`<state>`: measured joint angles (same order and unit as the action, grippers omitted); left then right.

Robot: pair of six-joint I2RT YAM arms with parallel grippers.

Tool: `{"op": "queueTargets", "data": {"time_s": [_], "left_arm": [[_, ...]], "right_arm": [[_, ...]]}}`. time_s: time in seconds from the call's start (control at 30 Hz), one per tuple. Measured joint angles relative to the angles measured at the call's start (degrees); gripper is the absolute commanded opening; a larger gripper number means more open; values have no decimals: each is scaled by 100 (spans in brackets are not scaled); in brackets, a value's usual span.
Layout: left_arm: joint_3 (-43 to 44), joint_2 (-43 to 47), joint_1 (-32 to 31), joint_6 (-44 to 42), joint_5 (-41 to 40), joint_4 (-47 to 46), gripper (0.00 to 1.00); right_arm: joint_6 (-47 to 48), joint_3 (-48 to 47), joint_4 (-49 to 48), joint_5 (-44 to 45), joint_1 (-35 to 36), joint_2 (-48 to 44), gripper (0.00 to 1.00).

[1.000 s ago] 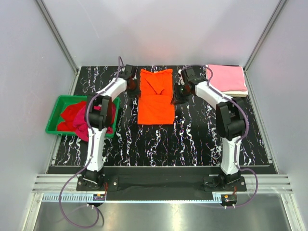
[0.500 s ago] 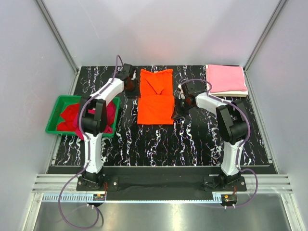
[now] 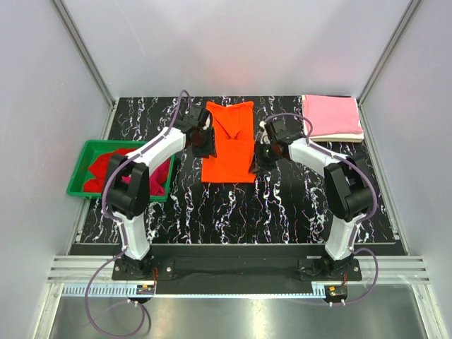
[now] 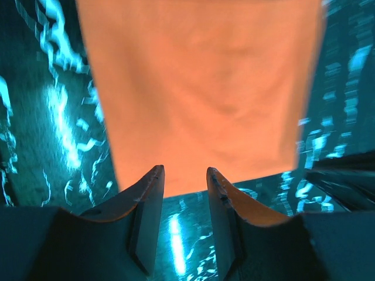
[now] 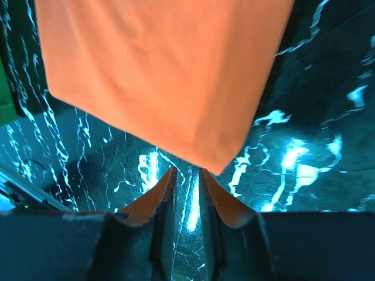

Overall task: Fold and stack the t-shirts
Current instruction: Fold the tshirt

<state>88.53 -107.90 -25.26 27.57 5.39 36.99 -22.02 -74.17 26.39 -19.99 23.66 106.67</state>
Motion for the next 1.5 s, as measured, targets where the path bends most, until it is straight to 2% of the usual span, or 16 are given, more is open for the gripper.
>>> {"op": "queueTargets", "data": {"time_s": [0.3, 0.4, 0.47, 0.57, 0.7, 0.93, 1.3, 1.37, 1.43, 1.47, 1.5], "left_arm": [[-813, -286, -42, 144, -22, -44, 40], [-1012, -291, -114, 160, -59, -52, 40], [-1121, -291, -151, 168, -70, -61, 43], [-1231, -223, -162, 199, -98, -39, 48], [-1272, 111, -11, 201, -66, 63, 49], [-1294, 339, 435, 208, 26, 74, 49], [-1377, -4, 380, 258, 212, -22, 49], [-1414, -63, 380, 273, 214, -22, 47], [-1414, -107, 380, 280, 214, -46, 40], [-1414, -127, 380, 291, 219, -61, 33], [-1414, -144, 380, 304, 225, -72, 23]], "right_arm": [[-133, 651, -144, 413, 216, 214, 22], [-138, 721, -199, 501, 208, 149, 27], [-146, 796, -227, 538, 208, 72, 35], [-212, 977, -210, 592, 205, -149, 41], [-428, 1047, -221, 599, 205, -354, 43], [-678, 879, -260, 599, 205, -282, 42], [-702, 625, -450, 577, 205, 219, 37], [-715, 625, -468, 553, 205, 225, 34], [-719, 625, -472, 553, 205, 227, 31], [-721, 625, -472, 553, 205, 227, 25], [-708, 625, -474, 553, 205, 227, 20]]}}
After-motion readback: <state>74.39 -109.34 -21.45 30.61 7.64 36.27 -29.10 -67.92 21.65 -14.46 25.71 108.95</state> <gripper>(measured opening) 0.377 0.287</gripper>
